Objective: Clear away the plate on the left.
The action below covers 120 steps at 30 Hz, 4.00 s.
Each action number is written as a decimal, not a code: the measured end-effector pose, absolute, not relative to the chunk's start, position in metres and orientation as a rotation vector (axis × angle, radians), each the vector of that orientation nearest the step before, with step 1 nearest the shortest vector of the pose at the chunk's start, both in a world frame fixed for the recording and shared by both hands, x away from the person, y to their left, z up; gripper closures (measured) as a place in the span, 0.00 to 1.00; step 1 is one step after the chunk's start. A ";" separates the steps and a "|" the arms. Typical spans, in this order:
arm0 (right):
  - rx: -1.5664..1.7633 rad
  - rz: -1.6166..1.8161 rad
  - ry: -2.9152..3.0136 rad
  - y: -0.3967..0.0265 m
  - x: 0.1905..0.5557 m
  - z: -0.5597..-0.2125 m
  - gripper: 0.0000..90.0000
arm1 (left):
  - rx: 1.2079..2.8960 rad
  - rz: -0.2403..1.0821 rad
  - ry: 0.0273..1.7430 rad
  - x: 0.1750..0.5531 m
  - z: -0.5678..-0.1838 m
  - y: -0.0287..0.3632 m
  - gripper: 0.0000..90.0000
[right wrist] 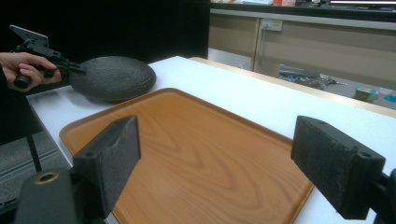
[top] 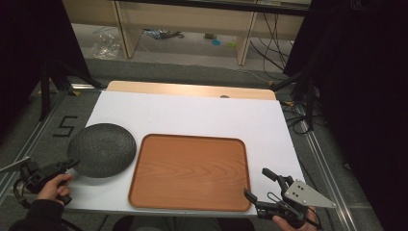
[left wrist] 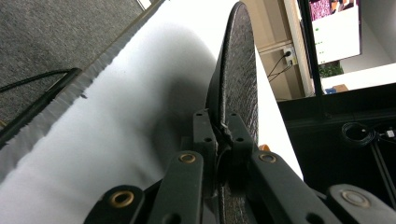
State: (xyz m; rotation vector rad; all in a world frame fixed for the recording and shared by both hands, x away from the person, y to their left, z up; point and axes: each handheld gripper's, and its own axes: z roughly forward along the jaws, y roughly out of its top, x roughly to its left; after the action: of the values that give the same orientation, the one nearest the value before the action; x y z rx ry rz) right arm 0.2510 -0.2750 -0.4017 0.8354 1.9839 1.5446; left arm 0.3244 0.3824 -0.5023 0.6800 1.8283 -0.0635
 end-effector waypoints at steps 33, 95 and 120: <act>0.836 1.555 1.988 -0.276 0.251 -0.402 0.19 | 0.636 -0.215 1.713 0.322 -0.482 0.348 0.95; 0.874 1.589 1.974 -0.274 0.250 -0.402 0.18 | 1.252 -0.491 1.567 0.356 -0.485 0.163 0.92; 0.867 1.562 1.988 -0.276 0.249 -0.402 0.19 | 1.596 -0.375 1.555 0.341 -0.489 0.154 0.84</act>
State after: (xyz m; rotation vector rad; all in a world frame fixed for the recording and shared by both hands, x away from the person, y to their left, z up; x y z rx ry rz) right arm 0.2494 -0.2764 -0.4020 0.8667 1.9877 1.5619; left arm 0.3410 0.1536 -0.4895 1.5964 1.5546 -0.3748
